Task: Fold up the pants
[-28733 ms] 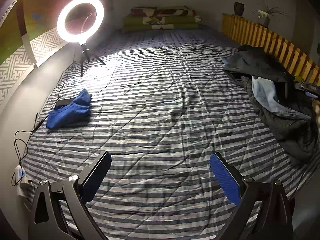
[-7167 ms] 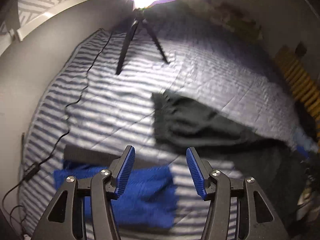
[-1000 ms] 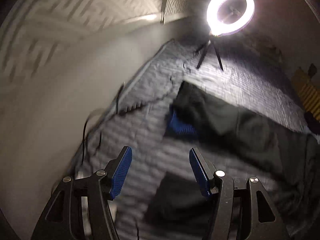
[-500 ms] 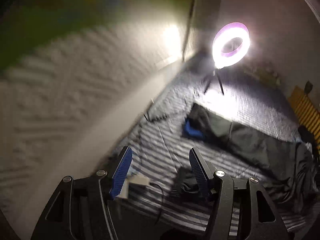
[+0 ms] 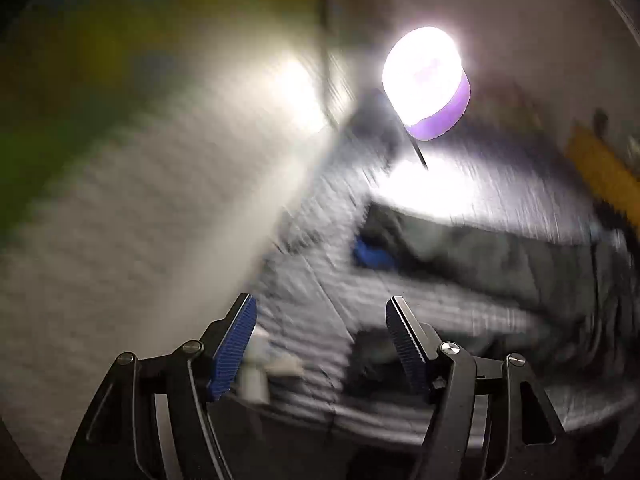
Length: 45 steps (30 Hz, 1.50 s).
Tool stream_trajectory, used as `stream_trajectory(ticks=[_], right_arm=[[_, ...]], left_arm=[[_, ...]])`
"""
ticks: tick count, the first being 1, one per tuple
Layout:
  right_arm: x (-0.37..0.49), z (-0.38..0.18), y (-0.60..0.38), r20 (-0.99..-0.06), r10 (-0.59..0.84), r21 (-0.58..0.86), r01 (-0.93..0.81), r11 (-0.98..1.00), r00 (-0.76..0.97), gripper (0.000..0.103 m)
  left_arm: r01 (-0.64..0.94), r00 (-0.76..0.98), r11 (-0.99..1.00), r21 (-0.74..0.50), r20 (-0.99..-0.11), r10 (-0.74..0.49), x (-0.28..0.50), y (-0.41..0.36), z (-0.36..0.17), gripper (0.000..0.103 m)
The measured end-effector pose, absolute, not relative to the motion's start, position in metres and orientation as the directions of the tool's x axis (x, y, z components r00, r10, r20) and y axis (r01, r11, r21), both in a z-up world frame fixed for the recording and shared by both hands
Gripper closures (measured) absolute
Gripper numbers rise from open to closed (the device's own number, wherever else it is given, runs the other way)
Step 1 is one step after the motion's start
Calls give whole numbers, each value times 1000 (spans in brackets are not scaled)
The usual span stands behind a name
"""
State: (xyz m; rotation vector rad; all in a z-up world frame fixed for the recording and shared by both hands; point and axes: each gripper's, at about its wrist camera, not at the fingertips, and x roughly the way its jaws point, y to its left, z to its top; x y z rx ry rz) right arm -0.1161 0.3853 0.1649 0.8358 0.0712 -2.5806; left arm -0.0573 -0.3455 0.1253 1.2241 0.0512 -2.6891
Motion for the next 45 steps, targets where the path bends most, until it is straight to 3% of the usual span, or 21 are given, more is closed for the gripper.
stream_trajectory(ticks=[3,7,16,18,19,22,23,24,25,26,29,33,36,38,43,45], right_arm=[[-119,95,328,-691,-439,109,517,-849,-574,57],[-110,10,246,-797,-449,88,657,-749,-404,57],[-118,-88,164,-869,-245,-206,763,-612,-431,57],[-123,-98,160,-874,-216,-236,769,-594,-436,57],[-125,-102,159,-878,-213,-234,773,-589,-428,57],[-129,-106,159,-892,-203,-227,787,-574,-405,57],[-130,-106,158,-895,-205,-221,794,-566,-396,64],[-131,-105,158,-899,-208,-214,802,-558,-385,80],[-132,-103,158,-903,-207,-209,807,-553,-375,89],[-134,-102,159,-905,-205,-207,808,-552,-372,97],[-144,-90,162,-903,-231,-177,804,-568,-363,100],[-165,-72,169,-890,-276,-119,770,-627,-362,101],[-185,-67,170,-876,-270,-131,737,-664,-399,101],[-198,-72,167,-871,-231,-168,705,-689,-433,101],[-221,-84,163,-879,-200,-167,671,-722,-434,101],[-222,-87,163,-883,-205,-155,673,-723,-423,101]], left_arm=[[108,-536,-994,12,-841,-69,-80,-323,44,32],[60,-400,-991,117,-907,-131,-105,-307,-49,32],[72,-307,-991,112,-943,-129,-115,-319,-119,31],[72,-318,-992,107,-940,-124,-120,-319,-120,43],[71,-306,-994,87,-946,-104,-124,-319,-121,72],[64,-295,-993,97,-949,-111,-142,-318,-121,80],[59,-302,-993,106,-946,-119,-147,-316,-118,81],[65,-308,-992,109,-943,-124,-153,-316,-113,83],[74,-317,-993,94,-942,-113,-162,-317,-107,93],[84,-324,-994,74,-941,-98,-170,-318,-101,93],[101,-351,-993,67,-931,-99,-201,-317,-86,94],[113,-356,-990,85,-927,-120,-252,-305,-77,93],[170,-332,-985,25,-940,-81,-290,-308,-84,78],[208,-342,-978,-13,-938,-60,-302,-314,-83,56],[205,-408,-978,-33,-911,-55,-283,-330,-69,36],[186,-398,-981,-50,-917,-29,-274,-334,-76,34]])
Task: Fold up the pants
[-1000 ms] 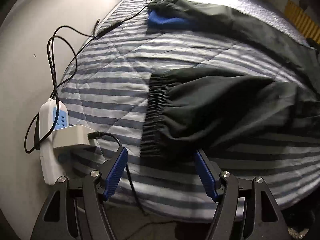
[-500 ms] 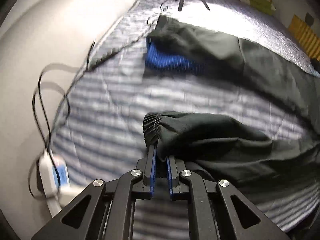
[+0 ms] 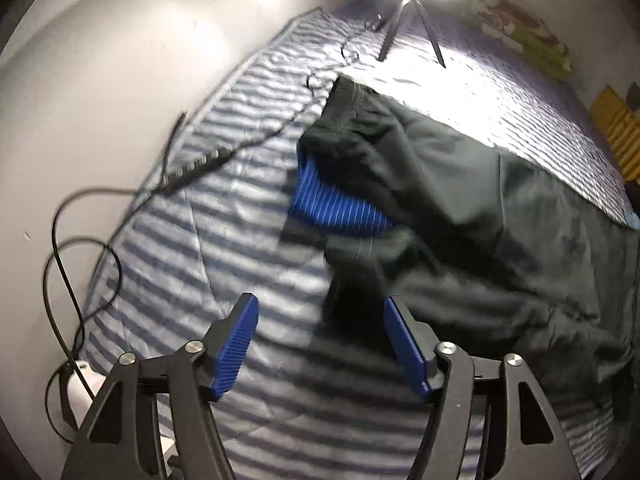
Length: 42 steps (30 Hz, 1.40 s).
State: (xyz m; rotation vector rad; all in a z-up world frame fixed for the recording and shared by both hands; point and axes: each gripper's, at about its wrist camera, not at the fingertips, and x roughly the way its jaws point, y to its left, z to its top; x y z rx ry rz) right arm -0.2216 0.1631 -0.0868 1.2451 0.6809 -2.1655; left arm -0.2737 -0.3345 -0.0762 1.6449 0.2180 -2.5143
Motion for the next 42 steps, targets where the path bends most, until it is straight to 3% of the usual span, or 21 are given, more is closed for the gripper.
stream_trajectory(ticks=[3,8,10,13,19,22,23,24,29,42], right_arm=[[-220,-87,164,-885,-214,-143,679,-721,-413,101],[-213,-82,167,-884,-215,-145,681,-718,-414,100],[-209,-80,167,-885,-215,-152,692,-705,-413,100],[-206,-79,168,-885,-221,-147,696,-703,-410,97],[-197,-79,173,-891,-209,-160,710,-686,-402,80],[-195,-79,177,-887,-211,-166,709,-686,-411,80],[-196,-79,177,-887,-210,-163,706,-689,-410,81],[-196,-79,177,-888,-216,-154,704,-693,-407,91],[-196,-70,180,-883,-264,-100,703,-704,-389,99],[-167,-19,212,-815,-429,25,717,-697,-389,102]], left_arm=[[195,-381,-978,-72,-925,-8,-270,-338,-90,34],[227,-425,-943,-243,-896,128,-284,-329,-90,32],[222,-434,-942,-251,-891,135,-292,-321,-87,29],[222,-424,-950,-220,-899,109,-307,-307,-88,32],[244,-422,-938,-247,-898,126,-330,-302,-89,36],[245,-386,-955,-168,-920,63,-344,-292,-95,93],[256,-375,-953,-165,-925,59,-347,-292,-97,99],[269,-373,-948,-171,-926,61,-349,-293,-99,99],[269,-396,-945,-186,-916,68,-340,-301,-92,101],[285,-548,-933,-222,-836,31,-205,-330,33,101]])
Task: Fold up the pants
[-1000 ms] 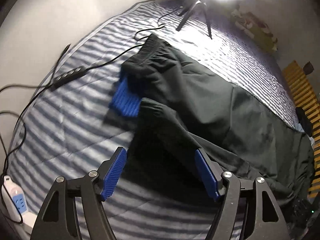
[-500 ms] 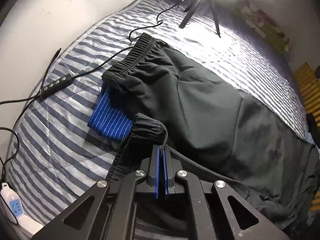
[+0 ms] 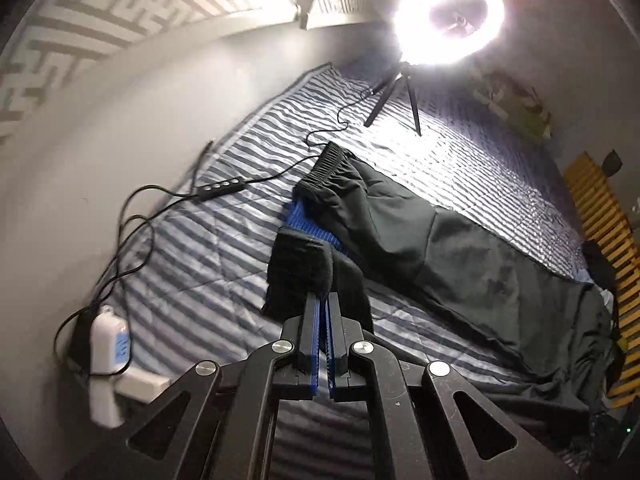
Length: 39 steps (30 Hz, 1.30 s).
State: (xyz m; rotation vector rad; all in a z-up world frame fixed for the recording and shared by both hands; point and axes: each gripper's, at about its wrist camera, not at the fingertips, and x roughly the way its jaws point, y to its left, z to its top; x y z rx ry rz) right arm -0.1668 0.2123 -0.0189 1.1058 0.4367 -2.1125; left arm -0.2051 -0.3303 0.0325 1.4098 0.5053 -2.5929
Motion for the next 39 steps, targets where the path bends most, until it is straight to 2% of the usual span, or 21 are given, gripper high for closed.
stream_trajectory(ticks=[4,5,6,7,9,12,14,18,20,23,27,28,29,30,31,34,37,39], right_arm=[[-185,-26,203,-807,-418,21,686,-727,-418,102],[-193,-29,199,-805,-403,11,667,-745,-436,101],[-205,-36,194,-810,-386,15,642,-766,-441,101],[-215,-41,192,-821,-371,16,632,-775,-434,99],[-228,-50,190,-845,-305,-24,601,-799,-439,84],[-227,-46,204,-846,-302,-18,590,-807,-439,76],[-222,-40,223,-840,-329,20,581,-814,-432,70],[-206,-28,268,-826,-346,71,526,-848,-446,68],[-197,-25,291,-826,-337,88,487,-869,-453,68],[-183,-26,315,-841,-317,103,445,-890,-439,68],[-162,-41,334,-872,-280,102,412,-905,-401,68],[-159,-45,339,-875,-280,115,391,-913,-395,68],[-158,-48,343,-876,-275,122,370,-921,-397,68],[-156,-51,346,-875,-267,122,350,-929,-405,68],[-155,-53,350,-873,-257,118,332,-936,-415,68],[-153,-53,365,-867,-238,123,274,-954,-438,68],[-152,-53,383,-858,-260,186,203,-961,-442,67],[-151,-54,393,-849,-272,219,167,-961,-454,63]], left_arm=[[300,-520,-941,-155,-854,-25,-240,-323,27,97],[299,-489,-950,-95,-870,-67,-256,-317,18,86],[318,-452,-947,-44,-885,-110,-272,-315,6,81],[337,-429,-940,-49,-897,-107,-282,-316,-3,74],[337,-425,-939,-70,-901,-85,-287,-317,-11,74],[304,-440,-951,-62,-894,-83,-275,-317,-13,70],[302,-440,-951,-68,-895,-75,-262,-327,-18,59],[309,-410,-949,-65,-909,-71,-242,-350,-40,53],[321,-373,-943,-85,-927,-44,-236,-359,-59,44],[303,-324,-949,-81,-946,-23,-229,-358,-88,42],[284,-274,-955,-88,-962,7,-226,-346,-123,41],[274,-272,-959,-79,-962,2,-225,-341,-128,46],[257,-273,-965,-55,-962,-18,-223,-335,-131,56],[247,-289,-969,-22,-956,-52,-221,-330,-130,59],[234,-293,-972,-14,-954,-57,-219,-325,-128,75],[233,-305,-972,13,-949,-86,-209,-324,-117,77],[272,-340,-961,-54,-940,-44,-190,-341,-97,77],[292,-366,-954,-64,-929,-50,-173,-353,-79,77]])
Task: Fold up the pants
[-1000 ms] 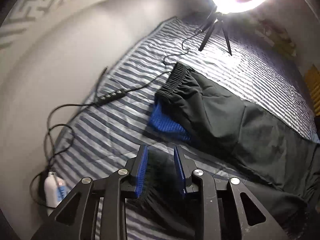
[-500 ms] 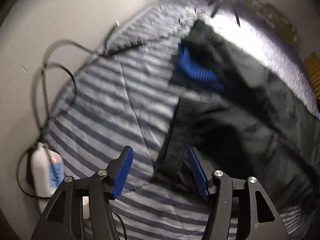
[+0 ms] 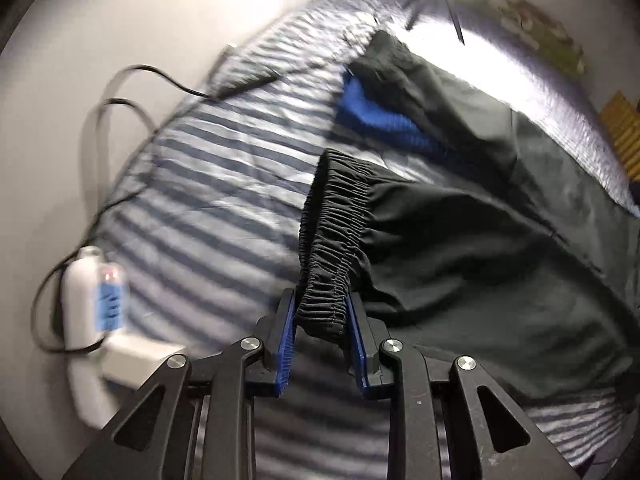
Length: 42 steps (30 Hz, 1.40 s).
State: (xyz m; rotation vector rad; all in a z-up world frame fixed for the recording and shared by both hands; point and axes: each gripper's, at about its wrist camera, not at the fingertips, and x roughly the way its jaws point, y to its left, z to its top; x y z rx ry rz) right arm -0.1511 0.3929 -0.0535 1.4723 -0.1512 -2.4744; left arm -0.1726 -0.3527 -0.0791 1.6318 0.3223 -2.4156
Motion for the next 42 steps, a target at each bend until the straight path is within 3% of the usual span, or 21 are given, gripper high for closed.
stream_trajectory(ticks=[4,10,11,12,17,23,26,29,32,35,37,39,42], right_arm=[[-157,-60,400,-836,-309,284,123,-951,-453,58],[-188,-95,375,-875,-281,248,133,-960,-394,58],[-193,-101,373,-875,-302,276,124,-953,-379,70],[-197,-104,372,-869,-328,304,124,-945,-370,97],[-191,-72,367,-842,-348,297,185,-937,-413,100],[-177,-13,412,-752,-411,409,124,-904,-516,100],[-184,-28,411,-825,-320,303,113,-946,-466,95],[-188,-60,399,-917,-183,138,148,-979,-355,88],[-185,-58,396,-912,-138,88,144,-986,-386,86],[-179,-34,402,-870,-173,117,147,-982,-462,84],[-182,-13,403,-825,-195,128,161,-979,-530,74],[-194,1,399,-784,-199,116,177,-977,-588,48],[-217,4,382,-773,-217,98,226,-969,-597,43]], left_arm=[[314,-407,-943,-107,-913,-32,-146,-363,-49,78],[351,-410,-929,-119,-911,-38,-120,-378,-32,84],[352,-413,-928,-122,-910,-37,-118,-379,-30,94],[356,-411,-927,-121,-911,-39,-115,-380,-29,94],[337,-432,-934,-115,-901,-45,-109,-383,-12,94],[322,-382,-940,-109,-924,-23,-94,-377,-30,94],[315,-285,-948,-44,-957,-50,-83,-372,-64,93],[314,-223,-948,-60,-975,-13,-74,-372,-90,89],[348,-226,-933,-89,-974,9,-66,-379,-92,82],[371,-255,-926,-78,-967,-21,-64,-388,-78,82],[391,-283,-916,-88,-959,-29,-68,-391,-67,82],[390,-313,-914,-108,-950,-21,-76,-387,-55,82],[359,-338,-926,-118,-941,-11,-93,-368,-46,82]])
